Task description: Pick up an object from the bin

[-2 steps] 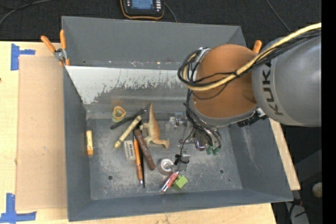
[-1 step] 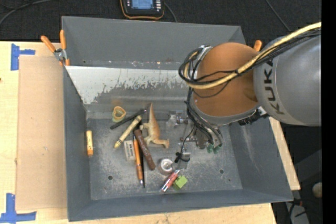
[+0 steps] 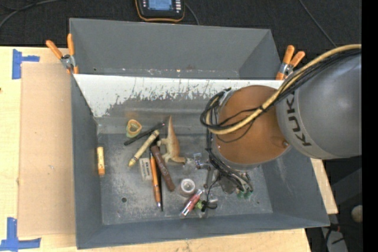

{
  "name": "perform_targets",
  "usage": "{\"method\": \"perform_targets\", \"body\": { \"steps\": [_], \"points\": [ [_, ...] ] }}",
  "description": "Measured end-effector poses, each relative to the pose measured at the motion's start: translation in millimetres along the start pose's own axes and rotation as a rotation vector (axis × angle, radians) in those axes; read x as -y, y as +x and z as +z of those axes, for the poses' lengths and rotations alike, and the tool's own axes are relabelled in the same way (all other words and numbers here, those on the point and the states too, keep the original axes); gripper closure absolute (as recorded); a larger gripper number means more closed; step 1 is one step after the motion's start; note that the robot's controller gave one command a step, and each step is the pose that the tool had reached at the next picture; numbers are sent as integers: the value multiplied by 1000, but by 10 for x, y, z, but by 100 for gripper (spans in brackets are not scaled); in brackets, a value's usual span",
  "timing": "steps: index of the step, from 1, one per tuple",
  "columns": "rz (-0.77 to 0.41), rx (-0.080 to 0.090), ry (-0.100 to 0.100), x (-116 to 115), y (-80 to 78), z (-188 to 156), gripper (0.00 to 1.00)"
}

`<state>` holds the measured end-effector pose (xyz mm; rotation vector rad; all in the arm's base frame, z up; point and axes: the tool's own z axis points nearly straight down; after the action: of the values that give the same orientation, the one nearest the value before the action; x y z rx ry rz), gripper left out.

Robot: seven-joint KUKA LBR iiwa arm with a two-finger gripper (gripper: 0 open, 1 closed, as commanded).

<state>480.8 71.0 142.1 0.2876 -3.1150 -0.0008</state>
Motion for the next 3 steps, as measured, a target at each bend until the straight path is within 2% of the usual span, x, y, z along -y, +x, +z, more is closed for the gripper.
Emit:
{"method": "perform_targets", "body": {
  "steps": [1,2,3],
  "points": [
    [100,9,0,-55,98,-132,0],
    [-411,1,0,50,114,94,0],
    [-404,35,6,56,34,683,0]
  ]
}}
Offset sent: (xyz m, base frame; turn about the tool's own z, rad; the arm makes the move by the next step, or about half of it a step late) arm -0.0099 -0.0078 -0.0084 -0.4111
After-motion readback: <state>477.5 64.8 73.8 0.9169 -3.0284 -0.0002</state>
